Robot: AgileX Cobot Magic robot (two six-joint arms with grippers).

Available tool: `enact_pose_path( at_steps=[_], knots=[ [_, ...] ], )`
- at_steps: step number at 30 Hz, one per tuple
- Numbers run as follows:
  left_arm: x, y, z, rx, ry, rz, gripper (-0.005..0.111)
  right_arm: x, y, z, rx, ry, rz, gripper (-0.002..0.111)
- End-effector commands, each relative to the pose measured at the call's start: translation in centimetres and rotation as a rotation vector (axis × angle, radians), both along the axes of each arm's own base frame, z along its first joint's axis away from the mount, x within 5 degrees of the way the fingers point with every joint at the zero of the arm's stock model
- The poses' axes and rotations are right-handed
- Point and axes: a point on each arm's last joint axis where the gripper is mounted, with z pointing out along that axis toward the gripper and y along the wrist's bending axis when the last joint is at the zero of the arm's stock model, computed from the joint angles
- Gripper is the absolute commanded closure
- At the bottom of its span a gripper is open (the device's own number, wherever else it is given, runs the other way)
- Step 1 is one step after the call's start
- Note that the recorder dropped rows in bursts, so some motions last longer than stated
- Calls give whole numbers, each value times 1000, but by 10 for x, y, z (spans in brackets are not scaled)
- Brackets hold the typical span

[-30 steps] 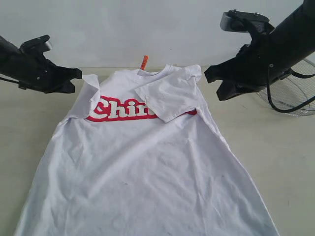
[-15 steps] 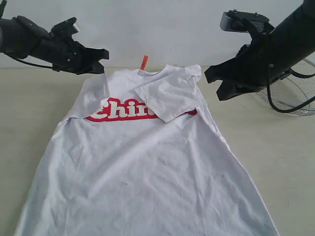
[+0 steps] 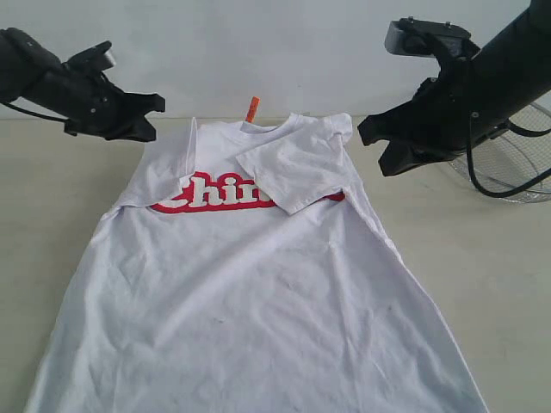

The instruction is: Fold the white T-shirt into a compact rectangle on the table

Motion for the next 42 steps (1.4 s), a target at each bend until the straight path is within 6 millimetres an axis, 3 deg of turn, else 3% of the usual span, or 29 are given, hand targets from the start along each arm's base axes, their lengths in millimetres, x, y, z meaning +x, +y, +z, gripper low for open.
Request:
enact_pose_path(
  at_steps=[1,31,42],
  knots=[
    [5,6,-2,15,-22,32,99,-2,-1,3,2,-12,1,108],
    [11,3,-64,74,9,42,99,-2,-1,3,2,-12,0,108],
    [9,16,-71,202,52,66,102,-2,-1,3,1,-11,2,108]
  ],
)
